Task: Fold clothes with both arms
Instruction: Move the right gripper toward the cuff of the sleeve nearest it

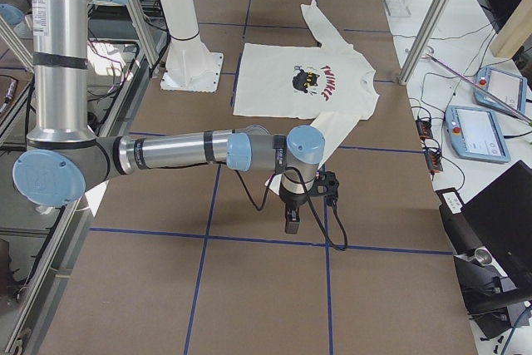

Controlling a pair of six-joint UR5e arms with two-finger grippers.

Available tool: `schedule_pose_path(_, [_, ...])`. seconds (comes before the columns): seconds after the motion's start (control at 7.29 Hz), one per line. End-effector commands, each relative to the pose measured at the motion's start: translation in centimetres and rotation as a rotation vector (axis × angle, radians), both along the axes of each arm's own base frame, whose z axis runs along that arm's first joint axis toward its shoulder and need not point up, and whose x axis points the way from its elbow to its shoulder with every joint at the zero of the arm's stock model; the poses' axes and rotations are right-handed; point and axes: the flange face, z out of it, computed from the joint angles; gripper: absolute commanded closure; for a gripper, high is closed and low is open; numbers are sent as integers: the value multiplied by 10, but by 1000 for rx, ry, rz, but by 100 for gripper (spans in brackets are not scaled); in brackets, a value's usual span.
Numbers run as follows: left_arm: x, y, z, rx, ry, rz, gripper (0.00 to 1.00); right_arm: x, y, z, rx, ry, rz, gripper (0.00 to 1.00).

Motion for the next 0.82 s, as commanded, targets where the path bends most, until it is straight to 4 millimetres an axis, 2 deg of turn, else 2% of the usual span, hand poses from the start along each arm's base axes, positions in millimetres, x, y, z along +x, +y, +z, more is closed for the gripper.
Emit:
schedule_pose_path(0.0, [0, -10, -25, 187, 7, -2, 0, -11, -46, -57, 113, -5, -14, 0])
schedule_pose_path(0.14, [0, -19, -35, 318, 0, -11, 0, -11, -51, -81, 169, -12, -11, 0])
schedule_pose_path(0.27, [0, -21, -44, 421, 6, -15, 0, -12, -51, -85, 241, -19, -11, 0])
schedule_pose_path(0.41, [1, -26, -39, 394, 21, -42, 0, -13, -46, -72, 265, -49, -13, 0])
schedule_pose_path(0.55, [1, -27, -41, 388, 33, -59, 0, -19, -37, -75, 285, -140, -38, 0])
schedule_pose_path(0.69, [1, -27, -41, 388, 35, -59, 0, -33, -23, -73, 286, -178, -22, 0])
